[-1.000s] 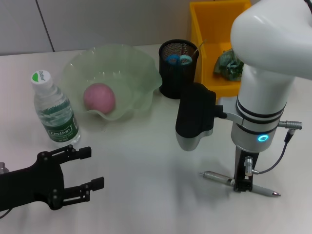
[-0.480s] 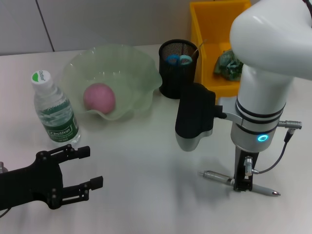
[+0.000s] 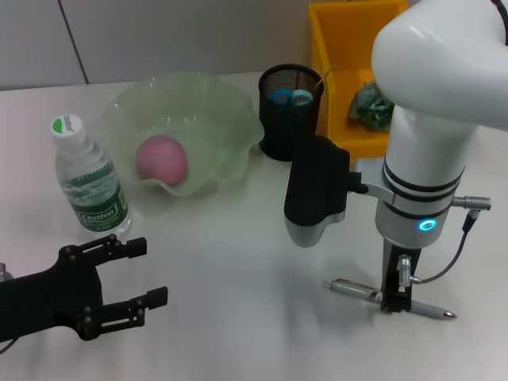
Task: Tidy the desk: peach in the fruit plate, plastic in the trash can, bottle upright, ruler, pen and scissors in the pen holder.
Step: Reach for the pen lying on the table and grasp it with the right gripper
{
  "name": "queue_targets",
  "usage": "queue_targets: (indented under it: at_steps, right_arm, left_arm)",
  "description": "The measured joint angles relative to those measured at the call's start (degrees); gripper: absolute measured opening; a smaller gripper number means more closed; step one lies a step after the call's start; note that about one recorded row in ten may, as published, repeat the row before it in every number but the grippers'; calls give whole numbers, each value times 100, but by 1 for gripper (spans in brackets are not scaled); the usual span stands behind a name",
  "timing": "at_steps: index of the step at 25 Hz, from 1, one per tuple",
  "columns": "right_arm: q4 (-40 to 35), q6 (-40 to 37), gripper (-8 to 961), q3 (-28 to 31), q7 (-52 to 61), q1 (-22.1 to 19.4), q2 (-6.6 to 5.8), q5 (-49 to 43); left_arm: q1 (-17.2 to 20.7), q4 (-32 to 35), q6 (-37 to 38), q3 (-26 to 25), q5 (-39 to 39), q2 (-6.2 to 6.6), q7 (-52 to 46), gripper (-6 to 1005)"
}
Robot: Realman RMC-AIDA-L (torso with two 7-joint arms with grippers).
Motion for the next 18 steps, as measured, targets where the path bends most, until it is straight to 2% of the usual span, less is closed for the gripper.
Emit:
queue_targets:
  at_steps: [11, 13, 18]
  right_arm:
    - [-4, -10, 182, -8, 0, 5, 0, 13]
    - [-12, -11, 228, -11, 0, 3, 0, 14]
    - [-11, -14, 230, -15, 0, -4, 0, 0]
  left_arm:
    - [-1, -5, -9, -35, 9, 7, 0, 794]
    - [0, -5, -10, -35, 10, 9, 0, 794]
    - [0, -5, -9, -43, 10, 9, 0, 794]
